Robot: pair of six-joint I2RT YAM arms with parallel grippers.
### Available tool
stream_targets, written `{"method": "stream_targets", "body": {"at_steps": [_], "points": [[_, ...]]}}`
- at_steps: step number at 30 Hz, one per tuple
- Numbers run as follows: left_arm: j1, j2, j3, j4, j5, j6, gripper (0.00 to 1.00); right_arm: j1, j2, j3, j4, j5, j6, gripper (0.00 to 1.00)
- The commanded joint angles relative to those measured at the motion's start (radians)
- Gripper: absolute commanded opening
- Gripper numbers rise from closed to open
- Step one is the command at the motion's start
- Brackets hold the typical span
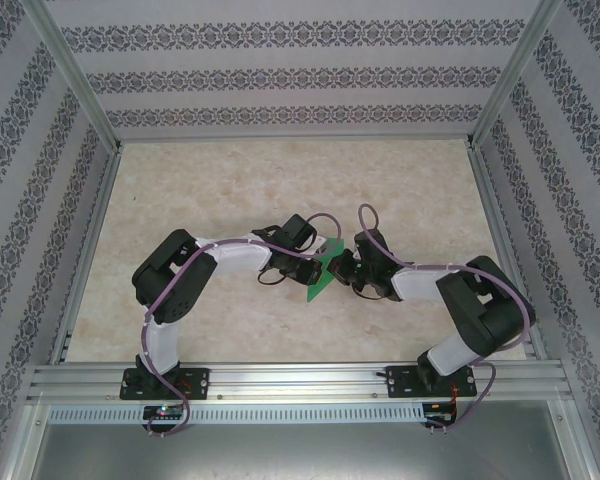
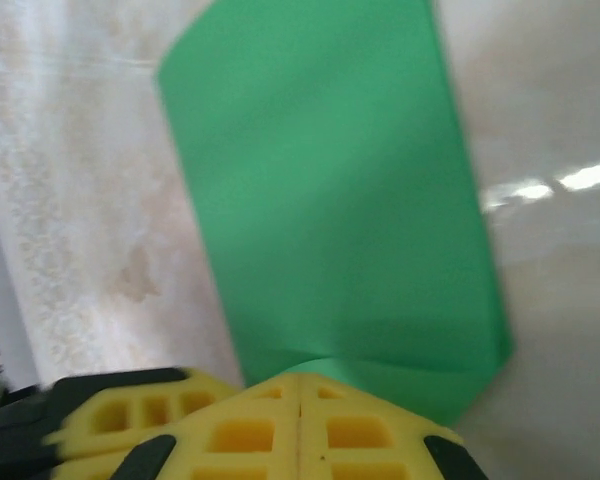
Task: Fold a paper plane with a square sheet of paper (pick it up from the middle)
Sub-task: Third fold the triangle at the center of the table.
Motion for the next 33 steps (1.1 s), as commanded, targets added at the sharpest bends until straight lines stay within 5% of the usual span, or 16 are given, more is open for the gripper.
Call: {"method": "stream_targets", "body": {"at_steps": [1, 4, 9, 15, 18, 24, 33], "points": [[-0.015, 0.055, -0.039, -0.114, -0.054, 0.004, 0.12, -0.01, 0.057, 0.012, 0.012, -0.023, -0.051, 0.05], [-0.016, 0.034, -0.031, -0.122, -0.058, 0.002, 0.15, -0.01, 0.091, 0.002, 0.006, -0.028, -0.06, 0.04], [-0.016, -0.056, -0.001, -0.17, -0.152, -0.026, 0.36, -0.009, 0.077, -0.003, -0.047, -0.006, -0.065, 0.04], [-0.014, -0.16, 0.032, -0.237, -0.261, -0.1, 0.41, 0.0, 0.08, 0.025, -0.086, -0.002, -0.071, 0.04], [-0.016, -0.201, 0.017, -0.22, -0.228, -0.146, 0.32, 0.009, 0.087, 0.032, -0.086, 0.003, -0.065, 0.04], [-0.038, -0.205, -0.012, -0.074, 0.038, -0.202, 0.16, 0.019, 0.088, 0.03, -0.087, 0.022, -0.051, 0.04], [-0.062, -0.073, -0.006, -0.001, 0.087, -0.258, 0.1, 0.019, 0.094, 0.03, -0.084, 0.02, -0.047, 0.05]]}}
